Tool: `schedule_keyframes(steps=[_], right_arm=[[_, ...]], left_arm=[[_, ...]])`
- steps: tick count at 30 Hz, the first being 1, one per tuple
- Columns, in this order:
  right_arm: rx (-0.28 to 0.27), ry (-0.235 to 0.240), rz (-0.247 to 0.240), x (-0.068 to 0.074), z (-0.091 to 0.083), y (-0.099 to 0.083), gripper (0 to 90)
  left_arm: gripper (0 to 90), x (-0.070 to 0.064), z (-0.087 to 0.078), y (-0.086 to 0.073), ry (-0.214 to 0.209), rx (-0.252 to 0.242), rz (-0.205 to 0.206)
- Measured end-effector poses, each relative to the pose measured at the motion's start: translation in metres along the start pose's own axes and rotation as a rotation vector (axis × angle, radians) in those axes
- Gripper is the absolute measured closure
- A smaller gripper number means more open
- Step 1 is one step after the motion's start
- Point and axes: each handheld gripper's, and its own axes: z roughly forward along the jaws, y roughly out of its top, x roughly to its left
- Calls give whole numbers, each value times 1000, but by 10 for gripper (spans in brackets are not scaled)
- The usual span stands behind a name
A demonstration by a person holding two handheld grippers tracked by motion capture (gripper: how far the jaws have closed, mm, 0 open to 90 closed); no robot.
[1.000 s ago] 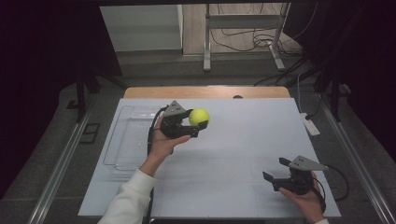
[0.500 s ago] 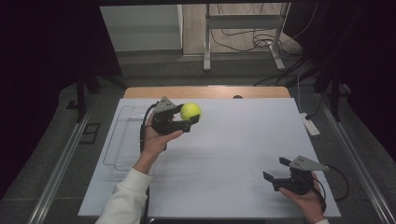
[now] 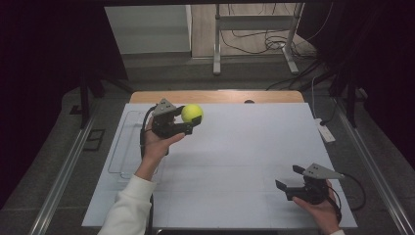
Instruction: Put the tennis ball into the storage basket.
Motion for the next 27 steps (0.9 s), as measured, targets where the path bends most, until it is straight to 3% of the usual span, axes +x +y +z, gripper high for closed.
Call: schedule_keyframes(steps=[6, 27], right_arm=[[-2, -1, 2, -1, 0, 0, 108], [-3, -1, 0, 0, -1, 0, 108]], left_arm=[[276, 9, -2, -2, 24, -1, -21], [276, 24, -14, -1, 93, -18, -39]])
